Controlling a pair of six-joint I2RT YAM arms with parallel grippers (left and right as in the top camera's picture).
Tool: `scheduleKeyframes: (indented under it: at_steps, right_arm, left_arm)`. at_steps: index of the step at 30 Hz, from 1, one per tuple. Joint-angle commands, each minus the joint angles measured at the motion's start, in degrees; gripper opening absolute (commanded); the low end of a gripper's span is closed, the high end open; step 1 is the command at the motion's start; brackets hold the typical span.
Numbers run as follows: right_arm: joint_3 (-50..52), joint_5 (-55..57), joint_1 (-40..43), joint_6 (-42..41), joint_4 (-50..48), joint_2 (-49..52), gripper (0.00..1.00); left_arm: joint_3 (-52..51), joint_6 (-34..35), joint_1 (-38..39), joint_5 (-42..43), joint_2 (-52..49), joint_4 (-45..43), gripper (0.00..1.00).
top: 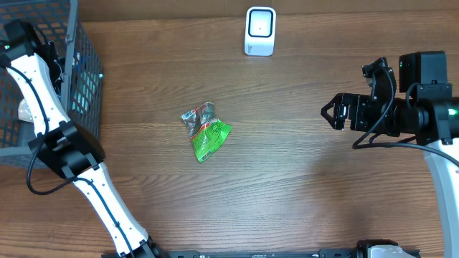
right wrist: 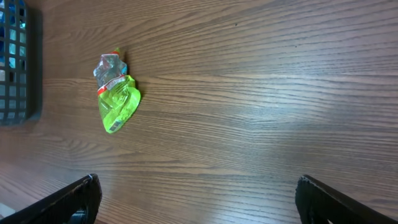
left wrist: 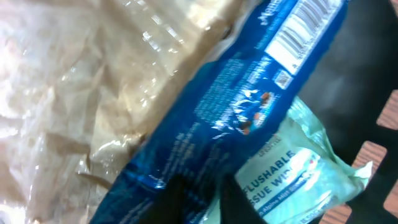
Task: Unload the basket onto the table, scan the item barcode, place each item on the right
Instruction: 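Reach into the basket and grasp the blue wrapper with the left gripper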
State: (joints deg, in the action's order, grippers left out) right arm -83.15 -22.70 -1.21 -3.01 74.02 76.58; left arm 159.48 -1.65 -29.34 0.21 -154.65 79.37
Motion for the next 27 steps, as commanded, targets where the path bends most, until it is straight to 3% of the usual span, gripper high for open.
scheduleKeyframes:
  at_steps: [1,10,13,16,27]
  right_arm:
    - [-1.6,-0.5,-0.2,-0.2,-0.4,0.0,1.00]
    - [-1.6,-0.5,-0.2,-0.2,-0.7,0.0,1.00]
    - [-1.6,-0.5,-0.2,-0.2,-0.8,0.0,1.00]
    - [-1.6,-0.5,-0.2,-0.2,-0.9,0.0,1.00]
    - [-1.6,-0.5,-0.2,-0.2,-1.0,0.0,1.00]
  left_arm:
    - [0.2,3.4,0.1,0.9,-6.6,1.9,0.04]
    - [0.2,7.2,0.1,2.0,-6.6,9.4,0.07]
    - [0.2,6.9,0.1,1.3,-6.6,9.0,0.49]
    - [0.2,6.8,0.1,-0.5,-6.6,7.9,0.64]
    - [0.0,6.8,0.2,-3.7,-8.6,5.9,0.68]
